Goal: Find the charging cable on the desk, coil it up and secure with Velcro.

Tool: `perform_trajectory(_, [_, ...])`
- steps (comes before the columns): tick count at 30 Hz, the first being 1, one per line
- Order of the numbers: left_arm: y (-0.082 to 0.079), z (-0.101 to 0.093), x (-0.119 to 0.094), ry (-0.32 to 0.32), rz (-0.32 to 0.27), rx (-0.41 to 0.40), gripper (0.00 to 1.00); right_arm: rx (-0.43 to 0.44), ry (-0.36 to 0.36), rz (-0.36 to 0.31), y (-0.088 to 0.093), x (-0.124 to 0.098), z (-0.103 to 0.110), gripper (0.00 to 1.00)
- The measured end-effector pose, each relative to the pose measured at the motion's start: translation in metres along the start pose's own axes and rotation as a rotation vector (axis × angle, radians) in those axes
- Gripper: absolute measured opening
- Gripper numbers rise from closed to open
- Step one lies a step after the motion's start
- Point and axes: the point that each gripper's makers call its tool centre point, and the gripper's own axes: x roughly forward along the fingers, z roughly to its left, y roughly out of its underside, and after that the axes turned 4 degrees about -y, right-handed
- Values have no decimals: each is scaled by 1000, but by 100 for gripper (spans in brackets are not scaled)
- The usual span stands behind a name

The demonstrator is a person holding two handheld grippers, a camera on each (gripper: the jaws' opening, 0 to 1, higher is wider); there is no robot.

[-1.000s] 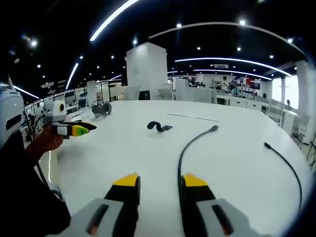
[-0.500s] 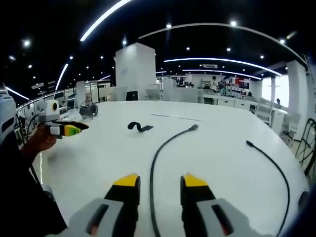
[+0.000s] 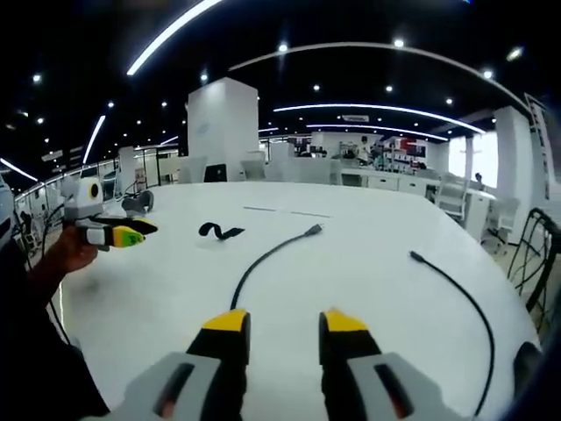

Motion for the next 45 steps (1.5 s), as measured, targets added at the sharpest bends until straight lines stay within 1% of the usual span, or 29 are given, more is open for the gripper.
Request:
perform_trajectory(5, [1, -2, 13, 7, 21, 12, 31, 6, 11, 5, 3, -1, -7, 32])
perform_trajectory(8, [-3, -8, 22, 28, 29, 4, 31, 13, 19, 5, 4, -2, -11, 32])
perform_trajectory(12, [-7, -14, 34, 42, 40, 42, 31, 23, 24, -1, 4, -2, -16, 32])
perform_trajectory(18, [-3, -19, 52, 54, 56, 76, 30, 24, 39, 1, 6, -4, -24, 32])
perform_trajectory(24, [2, -20, 64, 56, 69, 52, 30, 24, 56, 1, 2, -6, -39, 32])
perform_trajectory(34, [2, -11, 82, 1, 83, 14, 30, 17, 90, 13, -1, -5, -71, 32])
perform_trajectory(40, [8, -14, 99, -10, 112, 30, 31, 26, 104, 26, 2, 1, -87, 32])
perform_trajectory(45, [13, -15, 112, -21, 134, 36, 30, 31, 108, 36, 4, 7, -95, 32])
